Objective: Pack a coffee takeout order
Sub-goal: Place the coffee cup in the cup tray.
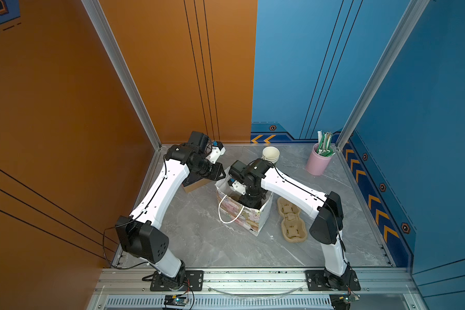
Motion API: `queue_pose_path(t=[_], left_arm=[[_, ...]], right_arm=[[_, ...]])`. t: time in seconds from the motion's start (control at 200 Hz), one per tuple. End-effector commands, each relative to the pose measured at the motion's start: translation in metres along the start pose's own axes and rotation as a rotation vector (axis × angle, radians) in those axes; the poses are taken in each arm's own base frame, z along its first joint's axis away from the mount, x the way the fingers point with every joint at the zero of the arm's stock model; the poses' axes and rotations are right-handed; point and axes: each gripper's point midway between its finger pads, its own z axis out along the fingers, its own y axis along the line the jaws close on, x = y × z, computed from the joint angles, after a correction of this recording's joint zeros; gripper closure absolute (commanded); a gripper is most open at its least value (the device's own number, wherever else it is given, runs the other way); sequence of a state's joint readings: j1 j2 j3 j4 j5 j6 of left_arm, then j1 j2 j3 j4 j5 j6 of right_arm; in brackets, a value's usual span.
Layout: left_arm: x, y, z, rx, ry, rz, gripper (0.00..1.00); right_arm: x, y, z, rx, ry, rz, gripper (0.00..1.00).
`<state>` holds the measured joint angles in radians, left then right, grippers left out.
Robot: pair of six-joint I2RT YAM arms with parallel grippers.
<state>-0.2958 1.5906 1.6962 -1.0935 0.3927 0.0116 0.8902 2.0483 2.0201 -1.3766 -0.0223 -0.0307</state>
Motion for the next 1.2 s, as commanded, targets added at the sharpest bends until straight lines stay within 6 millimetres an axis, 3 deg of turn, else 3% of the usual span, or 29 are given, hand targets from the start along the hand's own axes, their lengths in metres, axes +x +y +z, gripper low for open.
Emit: queue_pose_path(t=[0.0, 1.191], left_arm=[[0.003, 0.001, 0.002, -0.003, 0.02, 0.01, 0.73], [0.0, -0.009, 0.005, 0.006, 0.023, 0.019, 0.72]], right_arm=[[0.004, -0.003, 0.005, 0.009, 0.022, -0.011, 0.13], [-0.01, -0.001, -0.03, -0.006, -0.094, 0.0, 0.02]])
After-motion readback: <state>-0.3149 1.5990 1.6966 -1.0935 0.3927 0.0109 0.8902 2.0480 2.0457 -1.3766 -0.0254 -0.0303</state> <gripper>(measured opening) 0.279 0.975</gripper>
